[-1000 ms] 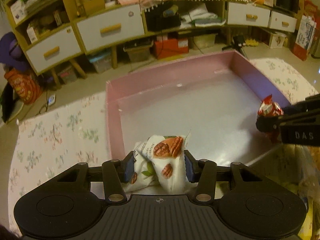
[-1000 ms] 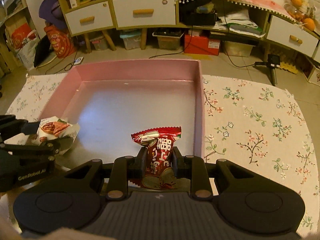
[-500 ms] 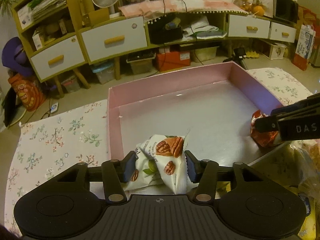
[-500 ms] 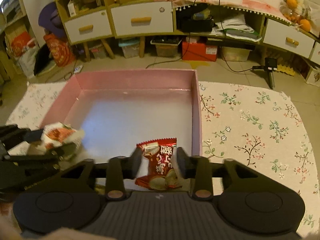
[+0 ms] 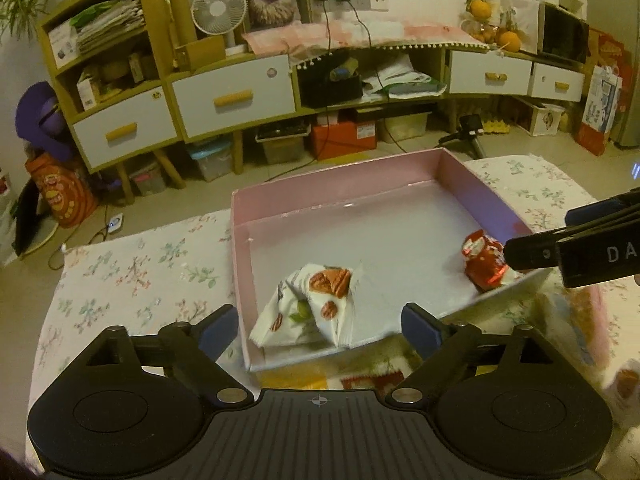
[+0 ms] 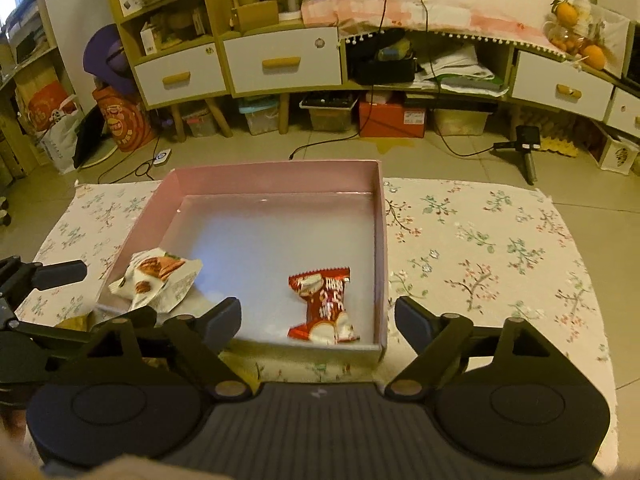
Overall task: Organize snacks
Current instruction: 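Move both tools back over the snack pile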
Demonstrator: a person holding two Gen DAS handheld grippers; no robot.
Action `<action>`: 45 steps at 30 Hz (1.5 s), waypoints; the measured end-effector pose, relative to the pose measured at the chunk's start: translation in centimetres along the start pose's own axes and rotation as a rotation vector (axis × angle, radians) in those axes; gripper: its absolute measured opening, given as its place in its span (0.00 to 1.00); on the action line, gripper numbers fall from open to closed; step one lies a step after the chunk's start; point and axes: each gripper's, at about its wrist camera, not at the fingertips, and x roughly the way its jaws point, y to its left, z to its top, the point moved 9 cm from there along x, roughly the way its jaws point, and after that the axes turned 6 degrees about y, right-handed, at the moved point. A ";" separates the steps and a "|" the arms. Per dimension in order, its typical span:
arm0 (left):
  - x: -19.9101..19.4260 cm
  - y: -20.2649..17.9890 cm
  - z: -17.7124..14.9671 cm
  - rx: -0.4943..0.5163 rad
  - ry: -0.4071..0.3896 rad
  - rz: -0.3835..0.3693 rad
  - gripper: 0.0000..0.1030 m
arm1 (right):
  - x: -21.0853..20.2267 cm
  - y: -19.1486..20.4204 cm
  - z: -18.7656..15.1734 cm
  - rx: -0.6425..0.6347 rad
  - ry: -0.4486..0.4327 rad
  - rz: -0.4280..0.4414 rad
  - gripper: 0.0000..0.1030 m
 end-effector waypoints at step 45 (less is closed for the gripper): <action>-3.9 1.3 -13.7 0.163 -0.024 -0.140 0.93 | -3.0 0.2 -11.7 -0.132 0.012 0.037 0.96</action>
